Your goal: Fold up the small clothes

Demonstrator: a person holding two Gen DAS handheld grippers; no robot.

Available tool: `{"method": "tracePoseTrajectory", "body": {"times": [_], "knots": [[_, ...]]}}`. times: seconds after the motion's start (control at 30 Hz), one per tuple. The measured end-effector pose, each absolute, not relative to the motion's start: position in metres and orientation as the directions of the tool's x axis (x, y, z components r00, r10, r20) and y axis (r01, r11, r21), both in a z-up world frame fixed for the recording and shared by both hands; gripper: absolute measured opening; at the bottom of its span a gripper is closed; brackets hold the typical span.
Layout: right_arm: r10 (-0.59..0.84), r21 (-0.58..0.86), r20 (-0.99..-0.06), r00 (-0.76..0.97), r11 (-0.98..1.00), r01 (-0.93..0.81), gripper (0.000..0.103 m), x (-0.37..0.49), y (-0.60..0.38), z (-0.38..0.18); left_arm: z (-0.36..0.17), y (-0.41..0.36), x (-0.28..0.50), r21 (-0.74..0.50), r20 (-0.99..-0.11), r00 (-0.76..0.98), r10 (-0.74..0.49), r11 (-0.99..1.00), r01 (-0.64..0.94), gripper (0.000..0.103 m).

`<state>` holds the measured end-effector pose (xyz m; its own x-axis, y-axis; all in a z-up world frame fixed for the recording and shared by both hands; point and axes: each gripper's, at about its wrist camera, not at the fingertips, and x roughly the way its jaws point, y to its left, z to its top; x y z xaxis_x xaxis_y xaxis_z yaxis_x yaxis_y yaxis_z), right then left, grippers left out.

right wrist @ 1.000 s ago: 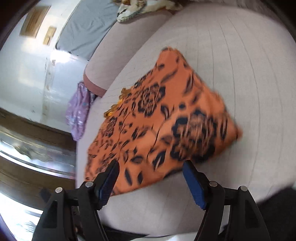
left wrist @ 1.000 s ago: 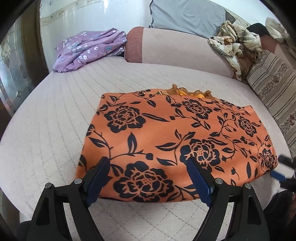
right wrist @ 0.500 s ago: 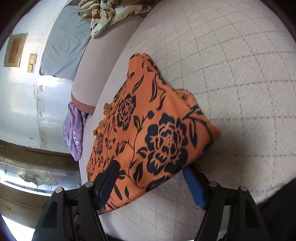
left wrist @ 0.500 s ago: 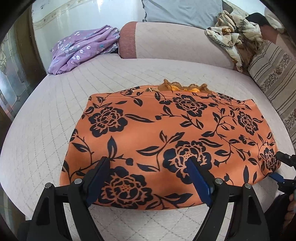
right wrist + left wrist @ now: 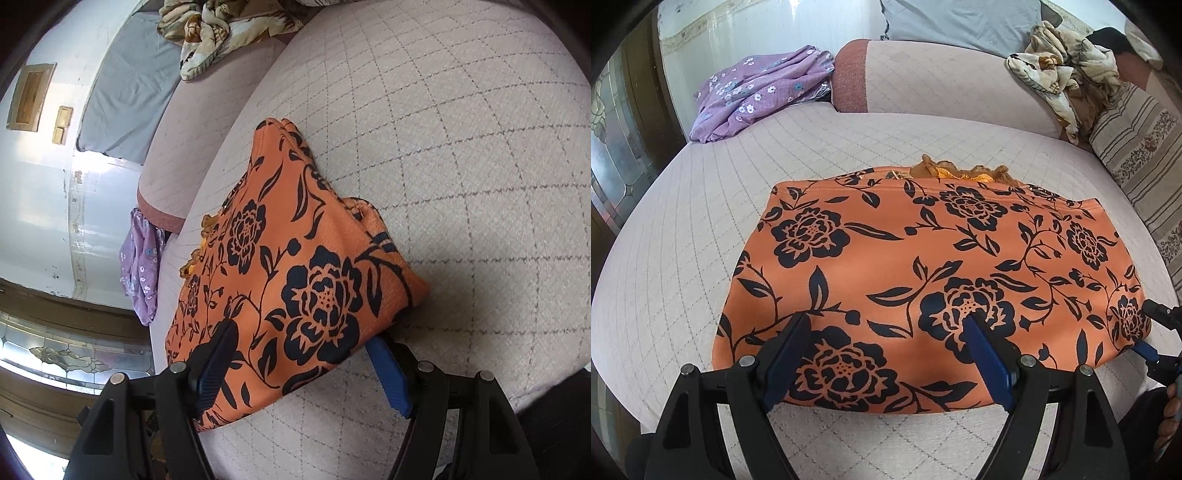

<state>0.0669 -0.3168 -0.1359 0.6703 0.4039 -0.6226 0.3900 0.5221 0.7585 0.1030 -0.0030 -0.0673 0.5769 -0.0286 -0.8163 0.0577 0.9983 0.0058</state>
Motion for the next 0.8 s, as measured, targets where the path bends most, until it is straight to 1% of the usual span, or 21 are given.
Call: {"method": "tracePoseTrajectory", "body": {"times": [0.43, 0.63, 0.8], "knots": [[0.38, 0.756, -0.625, 0.682, 0.513, 0.406, 0.074, 0.068, -0.329, -0.135, -0.076, -0.003, 0.11, -0.004, -0.827, 0.562, -0.03, 0.999, 0.048, 0.085], [0.376, 0.752, -0.629, 0.68, 0.517, 0.409, 0.074, 0.072, -0.331, -0.136, -0.104, -0.012, 0.121, 0.023, -0.871, 0.49, -0.014, 0.997, 0.069, 0.085], [0.377, 0.75, -0.628, 0.681, 0.528, 0.399, 0.074, 0.076, -0.332, -0.135, -0.095, -0.015, 0.117, 0.017, -0.846, 0.532, -0.022, 0.998, 0.068, 0.085]]}}
